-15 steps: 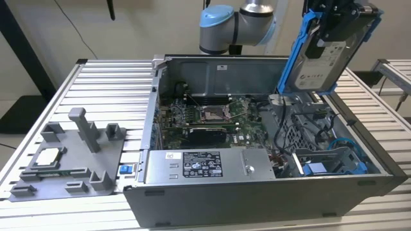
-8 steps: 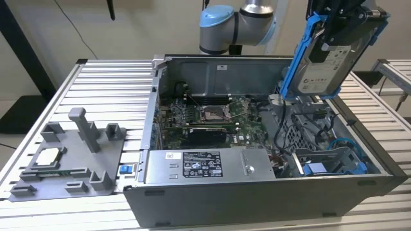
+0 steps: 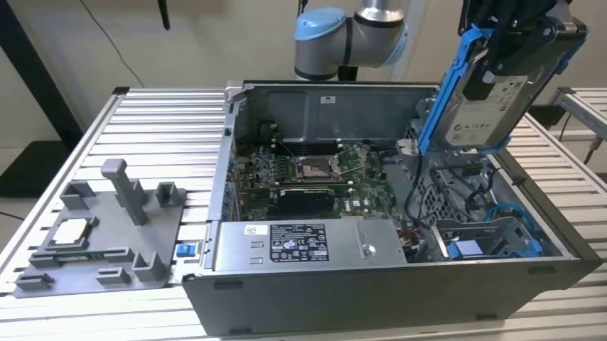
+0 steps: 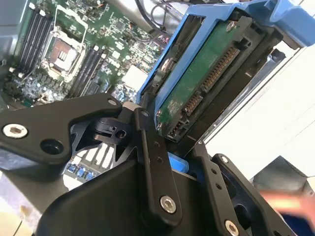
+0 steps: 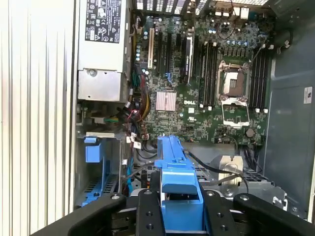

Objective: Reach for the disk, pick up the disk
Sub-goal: 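Pick up the disk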

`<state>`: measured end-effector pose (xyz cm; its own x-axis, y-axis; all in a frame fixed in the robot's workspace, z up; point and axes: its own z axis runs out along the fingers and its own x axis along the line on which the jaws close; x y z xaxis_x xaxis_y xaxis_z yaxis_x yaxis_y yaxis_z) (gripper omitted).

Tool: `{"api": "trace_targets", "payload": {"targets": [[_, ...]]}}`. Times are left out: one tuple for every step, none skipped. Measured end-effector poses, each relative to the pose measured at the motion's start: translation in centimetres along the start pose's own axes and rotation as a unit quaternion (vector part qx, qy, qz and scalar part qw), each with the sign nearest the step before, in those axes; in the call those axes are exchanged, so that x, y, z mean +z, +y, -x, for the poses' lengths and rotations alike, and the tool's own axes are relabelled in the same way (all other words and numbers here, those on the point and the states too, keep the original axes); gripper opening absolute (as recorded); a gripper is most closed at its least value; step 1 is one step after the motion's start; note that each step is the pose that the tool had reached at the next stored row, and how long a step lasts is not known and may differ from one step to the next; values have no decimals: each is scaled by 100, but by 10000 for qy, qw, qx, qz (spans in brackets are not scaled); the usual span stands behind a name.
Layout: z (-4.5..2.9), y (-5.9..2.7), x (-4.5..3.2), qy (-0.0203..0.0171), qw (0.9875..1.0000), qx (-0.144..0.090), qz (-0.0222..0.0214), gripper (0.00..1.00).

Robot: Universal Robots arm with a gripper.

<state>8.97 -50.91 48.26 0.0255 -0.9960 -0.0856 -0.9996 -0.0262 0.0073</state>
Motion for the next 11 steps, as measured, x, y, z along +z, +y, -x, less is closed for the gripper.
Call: {"api": "trace_targets", "payload": {"targets": [[-29,0,-3,0,10000,0,1,0],[-55,1,-5,0,10000,0,2,0],[-83,2,-7,0,10000,0,3,0],[-112,3,-10,1,10000,0,3,0],[-145,3,-13,0,10000,0,3,0],[-179,2,-16,0,10000,0,3,0],[-213,1,-18,0,10000,0,4,0],[-248,-1,-22,0,10000,0,5,0],[-282,-3,-25,1,10000,0,5,0],[-314,-5,-27,0,10000,1,5,0],[-343,-5,-30,0,10000,1,6,0]]}}
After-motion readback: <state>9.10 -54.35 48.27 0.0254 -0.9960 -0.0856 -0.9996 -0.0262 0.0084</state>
